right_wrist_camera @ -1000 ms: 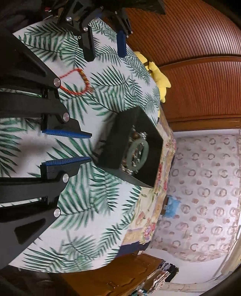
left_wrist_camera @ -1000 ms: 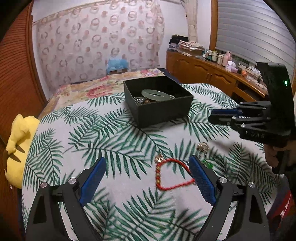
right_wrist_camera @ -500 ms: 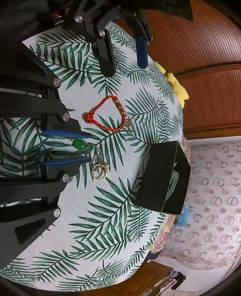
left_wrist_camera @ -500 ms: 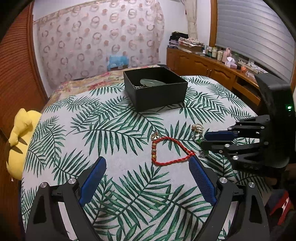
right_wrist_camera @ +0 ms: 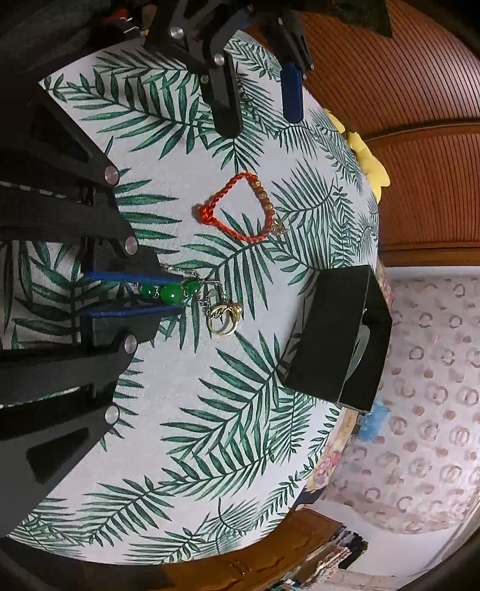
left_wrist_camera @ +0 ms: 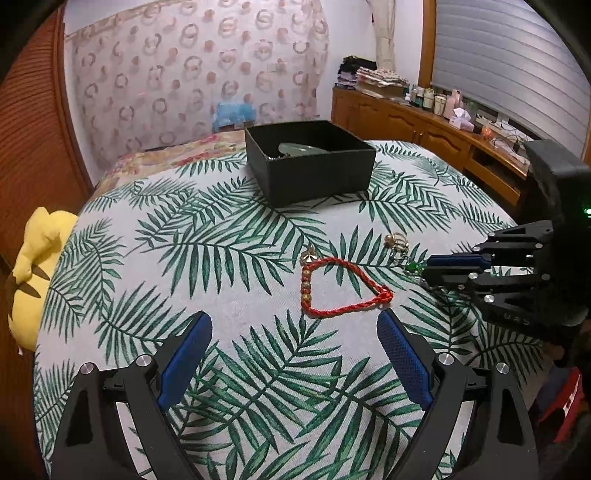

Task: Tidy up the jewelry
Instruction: 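Grasp red bead bracelet with left tool while right tool grasps green pendant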

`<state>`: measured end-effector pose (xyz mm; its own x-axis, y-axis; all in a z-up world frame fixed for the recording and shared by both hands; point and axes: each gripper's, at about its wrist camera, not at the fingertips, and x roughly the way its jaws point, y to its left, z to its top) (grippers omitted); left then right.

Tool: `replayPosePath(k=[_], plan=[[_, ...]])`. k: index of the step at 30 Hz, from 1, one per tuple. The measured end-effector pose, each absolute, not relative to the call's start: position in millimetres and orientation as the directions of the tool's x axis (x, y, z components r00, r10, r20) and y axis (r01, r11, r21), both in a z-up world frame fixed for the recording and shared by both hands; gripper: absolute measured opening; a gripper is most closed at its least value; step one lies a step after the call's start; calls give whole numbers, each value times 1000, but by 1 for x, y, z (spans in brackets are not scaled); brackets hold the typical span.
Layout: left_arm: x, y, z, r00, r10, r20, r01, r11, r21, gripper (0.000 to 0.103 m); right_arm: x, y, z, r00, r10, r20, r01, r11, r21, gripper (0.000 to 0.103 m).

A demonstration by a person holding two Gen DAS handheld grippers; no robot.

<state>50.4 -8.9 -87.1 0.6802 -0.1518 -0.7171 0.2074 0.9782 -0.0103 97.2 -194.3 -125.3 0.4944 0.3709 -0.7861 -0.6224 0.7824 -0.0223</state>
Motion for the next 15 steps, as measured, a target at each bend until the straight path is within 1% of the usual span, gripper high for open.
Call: replayPosePath(k=[5, 10, 11, 12, 13, 14, 15], plan=[[65, -8, -98, 654, -140, -744, 193, 981, -15, 87, 90, -198, -115, 504, 413, -759, -635, 772, -2, 11], [76, -3, -99, 655, -133, -744, 187, 982, -11, 86, 82, -207, -90, 542, 450, -710, -635, 772, 4, 11], [78, -3, -99, 654, -138, -744, 190, 982, -16, 83, 81, -208, -85, 551, 452, -701, -634, 773, 0, 11], [80, -3, -99, 650, -144, -746, 193, 981, -21, 74, 80, -209, -82, 556, 453, -697, -633, 774, -3, 11], [82, -4, -99, 644, -152, -749, 198, 980, -29, 69, 80, -210, -78, 564, 453, -690, -632, 775, -8, 11], [83, -5, -99, 642, -157, -751, 202, 979, -32, 66, 79, -211, -75, 570, 453, -685, -630, 776, -11, 11], [84, -7, -99, 640, -161, -751, 209, 977, -31, 60, 79, -213, -72, 578, 452, -679, -628, 778, -16, 11]])
